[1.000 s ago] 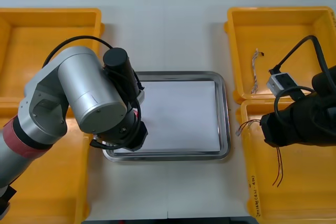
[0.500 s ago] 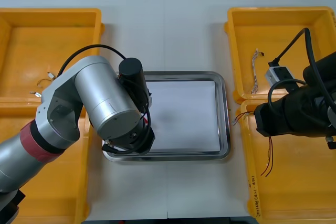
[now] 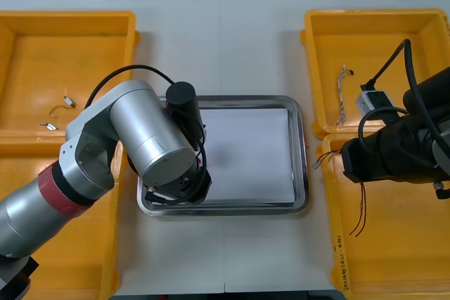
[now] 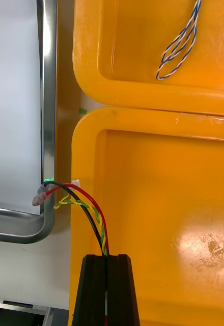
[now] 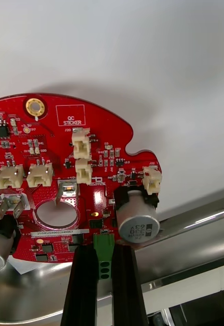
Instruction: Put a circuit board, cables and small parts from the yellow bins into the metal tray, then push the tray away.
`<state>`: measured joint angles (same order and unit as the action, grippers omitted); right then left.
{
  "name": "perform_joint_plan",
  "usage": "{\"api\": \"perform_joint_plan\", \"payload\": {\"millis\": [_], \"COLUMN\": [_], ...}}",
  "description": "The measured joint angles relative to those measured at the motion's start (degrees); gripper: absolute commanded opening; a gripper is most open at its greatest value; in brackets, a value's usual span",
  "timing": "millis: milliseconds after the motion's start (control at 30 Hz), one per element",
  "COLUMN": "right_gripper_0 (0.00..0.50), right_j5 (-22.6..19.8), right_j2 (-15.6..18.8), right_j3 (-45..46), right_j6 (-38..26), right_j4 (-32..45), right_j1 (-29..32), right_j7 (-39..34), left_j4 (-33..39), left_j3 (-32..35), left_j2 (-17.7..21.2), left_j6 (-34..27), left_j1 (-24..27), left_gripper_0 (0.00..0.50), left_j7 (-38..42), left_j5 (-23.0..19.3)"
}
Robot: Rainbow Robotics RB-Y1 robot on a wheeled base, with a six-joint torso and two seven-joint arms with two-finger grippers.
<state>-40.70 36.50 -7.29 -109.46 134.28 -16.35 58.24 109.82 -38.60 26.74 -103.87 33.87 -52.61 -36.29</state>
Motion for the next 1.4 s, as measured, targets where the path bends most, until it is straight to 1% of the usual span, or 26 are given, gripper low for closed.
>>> {"api": "perform_joint_plan", "payload": {"millis": [200,267,300,333,367,400,433,500,533,567,600,667,733,933,1067,1200,1400], "right_gripper_0": [0.000,0.000,0.000,0.000,0.000,0.000,0.000,0.000,0.000,0.000,0.000,0.000,0.000,0.000,0.000,0.000,0.000], "right_j5": [0.00,0.00,0.00,0.00,0.00,0.00,0.00,0.00,0.00,0.00,0.00,0.00,0.00,-0.01,-0.01,-0.02,-0.15], "right_j2": [-0.03,-0.03,-0.03,-0.03,-0.03,-0.03,-0.04,-0.04,-0.04,-0.04,-0.04,-0.04,-0.04,-0.04,-0.04,-0.04,-0.04], "right_j3": [0.00,0.00,0.00,0.00,0.00,0.00,0.00,0.00,0.00,0.00,0.00,0.00,0.00,0.00,0.00,0.00,0.00], "right_j6": [0.00,0.00,0.00,0.00,0.00,0.00,0.00,0.00,0.00,0.00,0.00,0.00,-0.01,-0.04,-0.05,-0.07,-0.09], "right_j4": [-0.02,-0.02,-0.02,-0.02,-0.02,-0.02,-0.02,-0.02,-0.02,-0.02,-0.02,-0.02,-0.02,-0.03,-0.03,-0.04,-0.04], "right_j1": [0.00,0.00,0.00,0.00,0.00,0.00,0.00,0.00,0.00,0.00,0.00,0.00,0.00,0.00,0.00,0.00,-0.01], "right_j7": [0.00,0.00,0.00,0.00,0.00,0.00,0.00,0.00,0.00,0.00,0.00,0.00,0.00,0.00,0.00,0.00,0.01], "left_j4": [-0.05,-0.05,-0.05,-0.06,-0.06,-0.06,-0.06,-0.06,-0.06,-0.06,-0.06,-0.06,-0.06,0.24,2.12,6.24,11.44], "left_j3": [0.00,0.00,0.00,0.00,0.00,0.00,0.00,0.00,0.00,0.00,0.00,0.00,0.00,0.02,0.54,3.05,8.32], "left_j2": [-0.25,-0.40,-0.46,-0.52,-0.57,-0.57,-0.57,-0.57,-0.57,-0.57,-0.58,-0.58,-0.58,-0.58,-0.58,-0.56,0.09], "left_j6": [0.53,0.53,0.54,0.54,0.54,0.54,0.54,0.54,0.54,0.54,0.55,0.55,0.55,0.41,-1.65,-5.09,-5.67], "left_j1": [-0.02,-0.02,-0.03,-0.04,-0.04,-0.04,-0.04,-0.04,-0.05,-0.06,-0.08,-0.09,-0.09,-0.09,-0.09,-0.10,-0.16], "left_gripper_0": [0.003,0.030,0.051,0.074,0.127,0.166,0.187,0.253,0.298,0.329,0.376,0.439,0.480,0.490,0.495,0.493,0.493], "left_j7": [-0.04,-0.06,-0.07,-0.08,-0.09,-0.10,-0.13,-0.15,-0.15,-0.16,-0.16,-0.17,-0.18,-0.19,-0.20,-0.21,-0.21], "left_j5": [1.20,1.44,1.54,1.63,1.68,1.68,1.69,1.70,1.71,1.73,1.74,1.81,1.82,2.05,2.14,2.14,1.65]}}
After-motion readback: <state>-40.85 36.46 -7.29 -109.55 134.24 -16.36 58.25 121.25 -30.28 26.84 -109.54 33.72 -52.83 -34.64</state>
